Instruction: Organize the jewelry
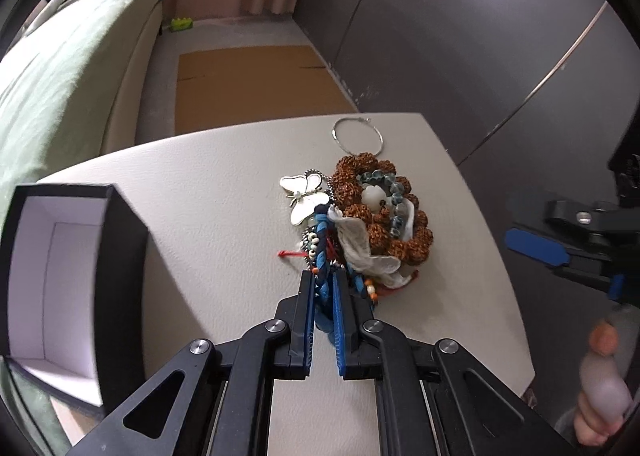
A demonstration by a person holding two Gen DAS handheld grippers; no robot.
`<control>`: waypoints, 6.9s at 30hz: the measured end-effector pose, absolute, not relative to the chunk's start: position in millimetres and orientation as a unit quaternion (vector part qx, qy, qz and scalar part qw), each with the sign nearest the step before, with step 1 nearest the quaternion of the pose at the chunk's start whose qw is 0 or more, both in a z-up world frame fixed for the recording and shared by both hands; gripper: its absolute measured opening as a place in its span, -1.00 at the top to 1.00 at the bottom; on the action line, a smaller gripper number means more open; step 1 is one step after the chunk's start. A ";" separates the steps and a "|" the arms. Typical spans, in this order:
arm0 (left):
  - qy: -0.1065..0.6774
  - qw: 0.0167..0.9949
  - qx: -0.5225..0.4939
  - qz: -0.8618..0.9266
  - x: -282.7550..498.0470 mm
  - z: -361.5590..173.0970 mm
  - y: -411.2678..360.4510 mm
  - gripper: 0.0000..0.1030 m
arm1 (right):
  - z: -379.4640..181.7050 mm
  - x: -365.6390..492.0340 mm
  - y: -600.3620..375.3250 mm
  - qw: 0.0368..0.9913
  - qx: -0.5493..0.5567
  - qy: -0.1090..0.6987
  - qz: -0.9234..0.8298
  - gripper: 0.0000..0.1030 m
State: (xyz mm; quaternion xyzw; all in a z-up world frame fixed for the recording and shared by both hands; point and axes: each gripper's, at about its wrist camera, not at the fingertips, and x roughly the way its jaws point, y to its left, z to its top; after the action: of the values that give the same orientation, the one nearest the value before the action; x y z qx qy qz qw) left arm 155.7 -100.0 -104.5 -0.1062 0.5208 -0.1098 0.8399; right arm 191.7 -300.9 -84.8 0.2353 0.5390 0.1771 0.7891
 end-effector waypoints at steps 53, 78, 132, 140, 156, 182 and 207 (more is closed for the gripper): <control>0.391 0.881 -0.260 -0.055 85.2 -27.7 56.8 0.84 | -95.4 200.7 -177.4 0.804 0.074 0.560 0.184 0.16; 0.389 0.879 -0.276 -0.013 80.6 -30.5 94.0 0.84 | -111.3 249.6 -127.9 0.819 -0.043 0.554 0.144 0.55; 0.478 0.831 -0.282 0.033 143.3 -114.1 54.6 0.80 | -49.2 181.2 -225.0 0.823 0.226 0.481 0.202 -0.05; 0.492 0.822 -0.284 0.034 141.0 -109.1 52.2 0.39 | -51.5 182.1 -247.5 0.823 0.235 0.481 0.189 -0.05; 0.434 0.866 -0.248 0.003 120.4 -64.2 28.7 -0.04 | -42.5 183.0 -277.5 0.833 0.250 0.468 0.157 -0.05; 0.514 0.831 -0.196 -0.083 176.3 -99.3 -96.1 0.23 | -76.1 199.1 -335.8 0.784 0.330 0.518 0.095 -0.05; 0.493 0.842 -0.208 -0.065 175.7 -99.7 -104.4 1.00 | -83.1 201.5 -333.1 0.760 0.358 0.529 0.120 -0.05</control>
State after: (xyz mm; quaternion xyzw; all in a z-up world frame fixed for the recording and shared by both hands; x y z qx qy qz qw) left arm 175.7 -104.4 -99.7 -0.2082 0.4932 -0.0650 0.8422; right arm 201.5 -333.1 -83.1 0.3579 0.5294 0.1197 0.7598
